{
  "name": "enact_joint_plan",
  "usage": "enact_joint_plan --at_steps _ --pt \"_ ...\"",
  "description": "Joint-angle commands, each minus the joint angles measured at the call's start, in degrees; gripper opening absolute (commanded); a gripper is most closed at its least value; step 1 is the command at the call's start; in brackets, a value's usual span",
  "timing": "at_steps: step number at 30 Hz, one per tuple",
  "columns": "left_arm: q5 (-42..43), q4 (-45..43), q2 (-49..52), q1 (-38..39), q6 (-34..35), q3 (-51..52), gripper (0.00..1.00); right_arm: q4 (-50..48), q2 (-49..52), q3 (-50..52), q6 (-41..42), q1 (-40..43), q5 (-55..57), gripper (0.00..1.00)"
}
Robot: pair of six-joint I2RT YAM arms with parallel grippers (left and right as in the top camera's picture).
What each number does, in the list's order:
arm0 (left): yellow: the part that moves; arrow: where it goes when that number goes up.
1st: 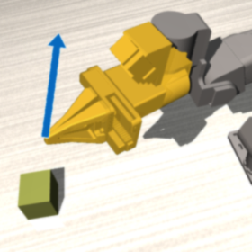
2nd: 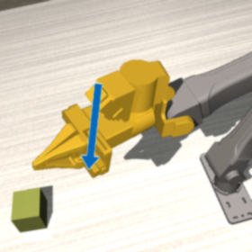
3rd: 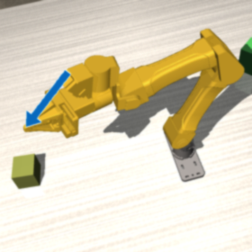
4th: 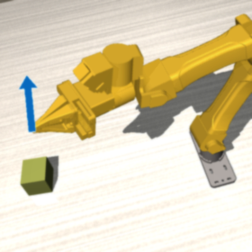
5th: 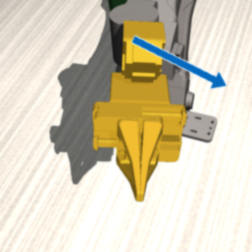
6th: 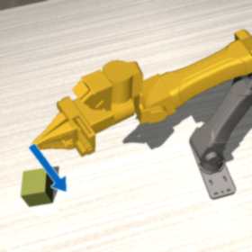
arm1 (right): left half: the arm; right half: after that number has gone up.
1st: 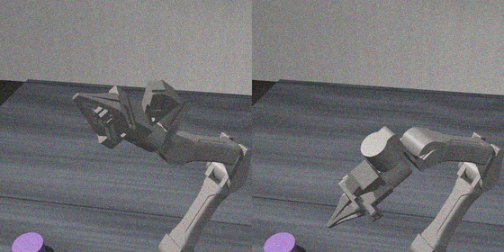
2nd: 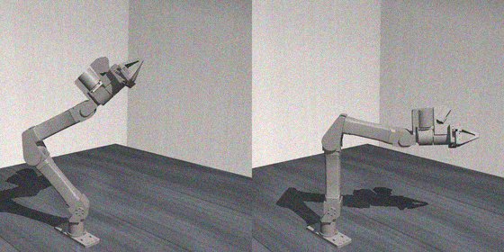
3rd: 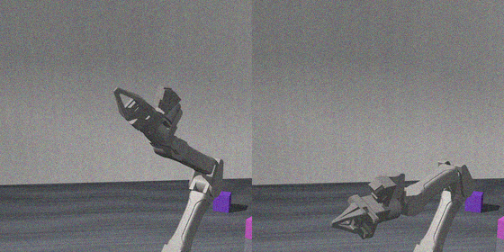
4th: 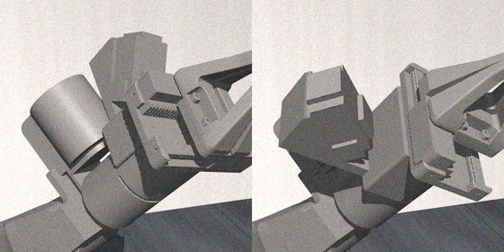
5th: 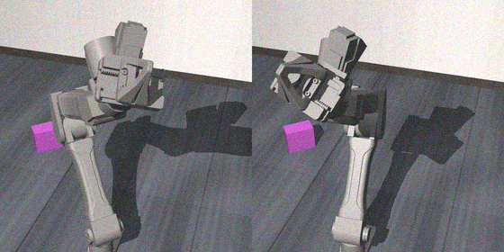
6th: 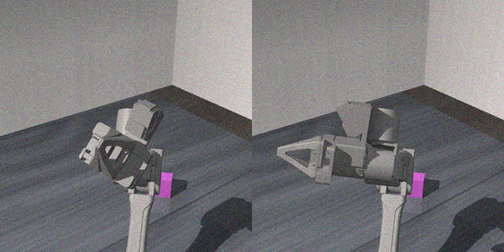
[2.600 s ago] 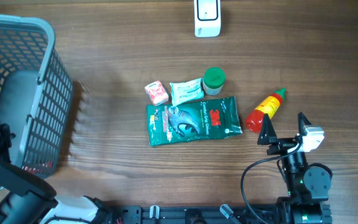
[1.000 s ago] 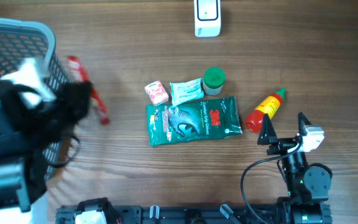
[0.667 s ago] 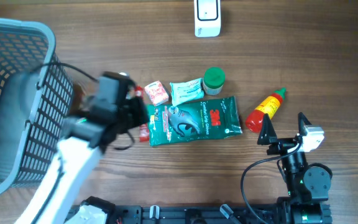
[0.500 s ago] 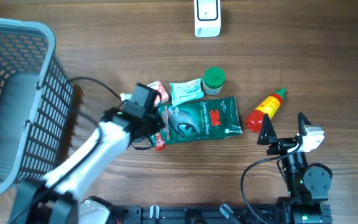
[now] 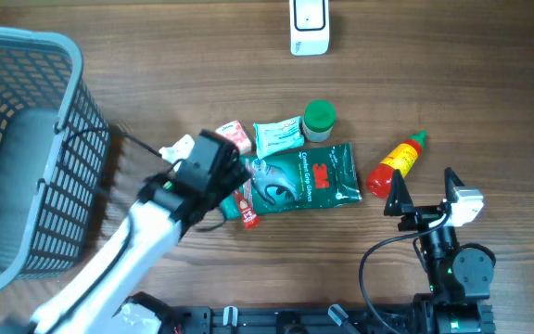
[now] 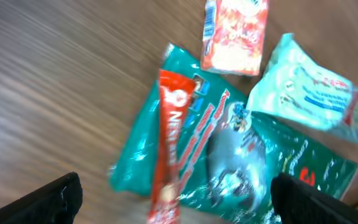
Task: Scan the item barcode
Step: 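Place the Nescafe stick on the table beside the green pack, then retract the left arm and grasp the sriracha bottle with right gripper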
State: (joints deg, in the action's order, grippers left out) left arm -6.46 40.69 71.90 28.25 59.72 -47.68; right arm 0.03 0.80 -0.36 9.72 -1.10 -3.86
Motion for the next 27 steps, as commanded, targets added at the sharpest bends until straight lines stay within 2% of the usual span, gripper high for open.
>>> enact_joint_plan --at_steps 1,4,8,11,16,22,25,27 --pt "-4.2 6.0 -9.6 0.4 -14.1 -0.6 1.00 -0.2 -0.2 0.1 -0.7 -0.3 -0.4 1.00" --pt "-4.2 13.2 -18.1 0.9 -19.4 -0.7 1.00 -0.2 -0.2 0.1 -0.7 -0.3 -0.4 1.00" --pt "-5.4 15.3 -27.9 0.9 -22.7 -0.7 1.00 -0.2 -0.2 0.1 -0.7 -0.3 -0.4 1.00" --pt "-13.4 15.4 -33.6 0.9 -23.7 -1.0 1.00 -0.2 -0.2 0.1 -0.7 -0.3 -0.4 1.00" --pt "-20.8 13.3 -34.0 -0.5 -26.9 -3.2 1.00 -0.2 -0.2 0.1 -0.7 -0.3 -0.4 1.00" --pt "-21.3 11.6 -33.8 -10.3 -28.5 -4.3 1.00 -0.2 -0.2 0.1 -0.7 -0.3 -0.4 1.00" --pt "-21.3 11.5 -33.6 -15.3 -36.4 -4.3 1.00 -0.2 -0.2 0.1 -0.7 -0.3 -0.4 1.00" --pt "-21.3 12.5 -33.6 -17.3 -37.9 -4.3 1.00 -0.2 -0.2 0.1 -0.7 -0.3 -0.4 1.00"
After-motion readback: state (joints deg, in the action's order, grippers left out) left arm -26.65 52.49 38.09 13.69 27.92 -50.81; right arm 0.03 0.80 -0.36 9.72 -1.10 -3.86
